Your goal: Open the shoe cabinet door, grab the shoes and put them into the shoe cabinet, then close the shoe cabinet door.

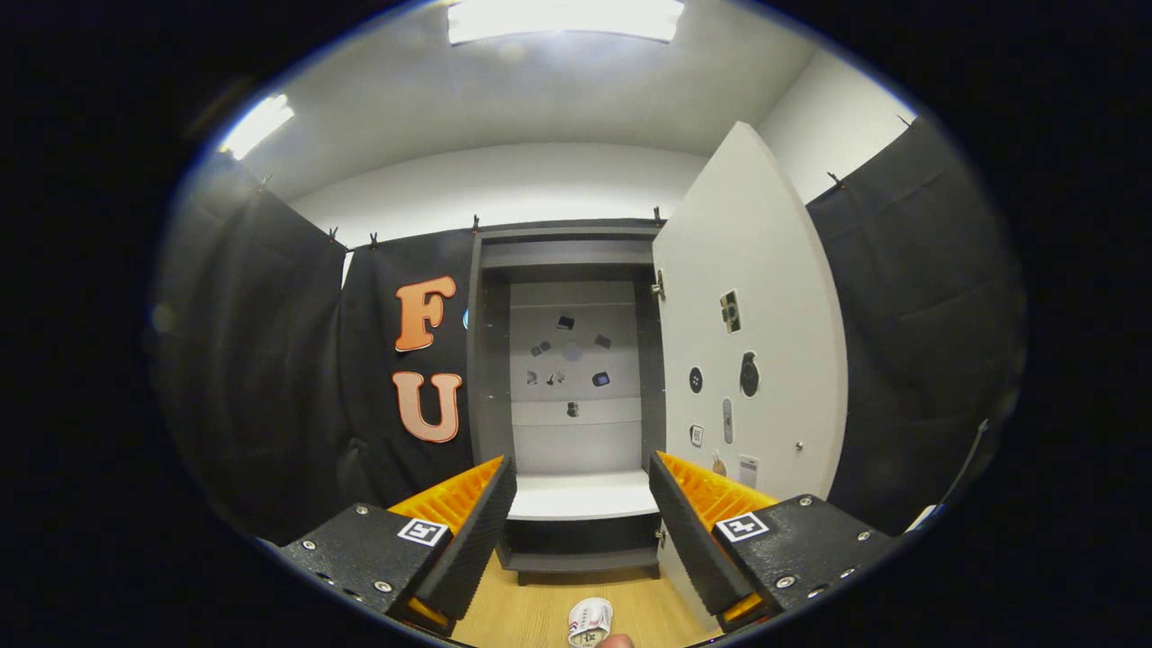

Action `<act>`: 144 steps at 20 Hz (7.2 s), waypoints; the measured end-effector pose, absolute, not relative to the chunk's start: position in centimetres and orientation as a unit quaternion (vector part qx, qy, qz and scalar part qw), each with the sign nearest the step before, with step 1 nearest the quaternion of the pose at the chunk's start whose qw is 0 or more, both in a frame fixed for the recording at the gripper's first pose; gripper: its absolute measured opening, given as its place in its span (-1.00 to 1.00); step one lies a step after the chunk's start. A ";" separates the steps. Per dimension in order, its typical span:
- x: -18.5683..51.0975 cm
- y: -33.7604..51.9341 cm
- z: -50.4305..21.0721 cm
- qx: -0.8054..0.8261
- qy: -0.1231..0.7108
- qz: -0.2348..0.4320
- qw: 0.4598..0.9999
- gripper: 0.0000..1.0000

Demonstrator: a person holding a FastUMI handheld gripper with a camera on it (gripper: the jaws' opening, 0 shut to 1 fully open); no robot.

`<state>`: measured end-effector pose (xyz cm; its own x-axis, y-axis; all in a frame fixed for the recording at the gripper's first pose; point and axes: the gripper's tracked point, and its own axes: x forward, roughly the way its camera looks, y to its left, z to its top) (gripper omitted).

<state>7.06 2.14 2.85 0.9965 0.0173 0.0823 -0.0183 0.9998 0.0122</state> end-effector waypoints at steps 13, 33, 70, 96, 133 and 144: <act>9.3 5.6 0.4 -0.002 -0.014 0.013 1.000 0.85; 11.6 5.5 -26.7 0.031 0.227 0.030 0.973 0.86; 12.2 3.9 -51.7 0.077 0.457 0.008 0.886 -1.00; 21.9 5.7 -18.4 0.023 0.186 0.003 0.982 -1.00; 46.8 6.9 -19.1 -0.020 0.209 0.058 0.976 -0.26; 43.7 7.7 -13.2 -0.019 0.156 0.051 0.986 0.36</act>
<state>43.70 7.72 -13.18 0.9459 0.0951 -0.3102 -0.1071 0.9940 -0.0221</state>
